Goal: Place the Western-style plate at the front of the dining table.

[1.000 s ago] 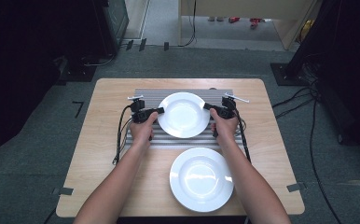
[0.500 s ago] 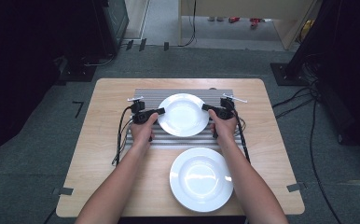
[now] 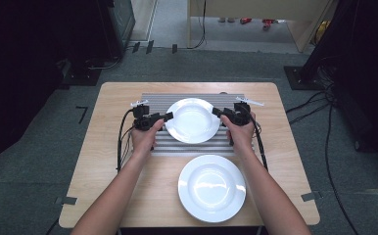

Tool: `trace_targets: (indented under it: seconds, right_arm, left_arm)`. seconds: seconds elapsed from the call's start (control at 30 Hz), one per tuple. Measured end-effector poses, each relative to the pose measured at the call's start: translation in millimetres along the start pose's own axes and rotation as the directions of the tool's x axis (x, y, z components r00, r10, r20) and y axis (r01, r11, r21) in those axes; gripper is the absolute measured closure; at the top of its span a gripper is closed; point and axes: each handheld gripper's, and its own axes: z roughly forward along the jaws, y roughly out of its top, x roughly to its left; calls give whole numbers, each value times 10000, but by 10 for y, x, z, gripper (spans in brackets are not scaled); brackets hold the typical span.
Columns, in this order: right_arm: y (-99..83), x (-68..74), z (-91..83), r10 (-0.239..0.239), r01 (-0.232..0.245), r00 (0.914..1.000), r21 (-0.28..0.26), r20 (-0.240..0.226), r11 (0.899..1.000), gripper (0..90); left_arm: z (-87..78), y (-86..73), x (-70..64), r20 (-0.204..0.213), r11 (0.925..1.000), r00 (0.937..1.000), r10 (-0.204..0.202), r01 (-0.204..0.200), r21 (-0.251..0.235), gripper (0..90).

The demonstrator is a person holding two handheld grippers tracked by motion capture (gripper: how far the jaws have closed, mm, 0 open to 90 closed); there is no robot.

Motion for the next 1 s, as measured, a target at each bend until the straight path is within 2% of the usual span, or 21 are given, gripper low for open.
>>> trace_targets:
  seconds: [0.17,0.3,0.43,0.53,0.7,0.9,1.0]
  right_arm:
    - [-9,72,-175,-220,220,9997,-36,-75,9998,338]
    - [-28,107,-348,-466,462,9987,-225,-185,9987,323]
    - [-55,154,-482,-721,716,9971,-229,-229,9972,311]
    - [-79,191,-577,-878,871,9956,-232,-338,9959,302]
    - [-127,225,-722,-1144,1135,9927,-254,-371,9932,291]
    - [-184,222,-907,-1363,1351,9898,-304,-421,9904,277]
    - [-210,217,-995,-1379,1364,9893,-335,-479,9901,272]
  left_arm:
    - [-180,-31,-95,109,9996,9995,284,-284,-66,188]
    - [-325,-81,-133,8,9986,9988,495,-495,-180,172]
    - [-450,-121,-182,101,9984,9985,542,-540,-179,165]
    - [-535,-152,-224,21,9947,9949,1007,-1007,-225,142]
    - [-673,-200,-233,-37,9946,9955,949,-950,-428,142]
    - [-831,-292,-268,-130,9918,9926,1211,-1215,-398,141]
    - [-907,-327,-277,-148,9919,9928,1189,-1194,-443,141]
